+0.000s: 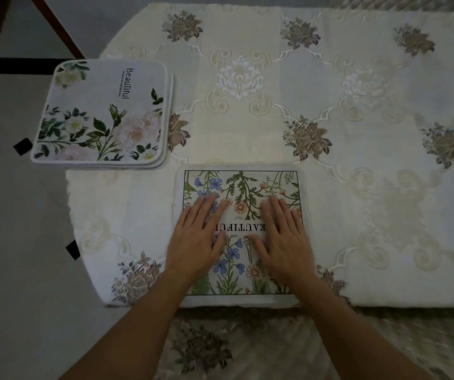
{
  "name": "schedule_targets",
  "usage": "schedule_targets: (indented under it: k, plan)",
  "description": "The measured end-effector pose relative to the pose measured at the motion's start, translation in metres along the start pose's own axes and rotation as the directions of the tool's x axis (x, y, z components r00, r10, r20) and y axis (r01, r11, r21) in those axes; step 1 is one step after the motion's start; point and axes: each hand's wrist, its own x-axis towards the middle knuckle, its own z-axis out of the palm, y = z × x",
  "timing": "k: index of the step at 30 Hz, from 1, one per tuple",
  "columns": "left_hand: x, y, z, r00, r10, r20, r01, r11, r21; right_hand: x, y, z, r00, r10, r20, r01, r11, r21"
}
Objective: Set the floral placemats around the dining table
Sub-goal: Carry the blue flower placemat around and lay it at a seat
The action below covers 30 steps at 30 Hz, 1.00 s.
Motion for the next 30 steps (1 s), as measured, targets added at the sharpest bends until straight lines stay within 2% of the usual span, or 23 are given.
schedule_targets:
  k: [5,12,15,18,20,24,30]
  plan:
    - [0.001,0.003,-0.005,0.993,-0.116,-0.003,0.116,0.992,-0.054,-0.003,0.012,-0.003,0.999,0.051,0.013,-0.051,0.998,0.046]
    - [0.015,0.004,-0.046,0.963,-0.137,0.234,0.153,0.987,-0.052,0.003,0.004,-0.036,0.981,0.105,0.165,-0.121,0.989,0.088]
    - [0.005,0.013,-0.069,0.971,-0.188,0.148,0.198,0.979,-0.053,-0.006,0.001,-0.062,0.980,0.179,0.085,-0.189,0.971,0.146]
    - [-0.014,0.028,-0.084,0.980,-0.187,0.062,0.189,0.981,-0.038,-0.020,-0.003,-0.090,0.980,0.194,0.032,-0.197,0.970,0.144]
    - [-0.024,0.038,-0.093,0.986,-0.166,0.005,0.166,0.986,-0.022,-0.030,-0.006,-0.107,0.983,0.183,-0.006,-0.181,0.976,0.125]
    - [-0.036,0.059,-0.114,0.992,-0.058,-0.112,0.061,0.998,0.028,-0.055,-0.011,-0.133,0.975,0.124,-0.182,-0.114,0.991,0.064]
    - [-0.042,0.083,-0.142,0.979,0.009,-0.205,0.004,0.998,0.065,-0.074,-0.015,-0.158,0.955,0.040,-0.295,-0.053,0.998,-0.038]
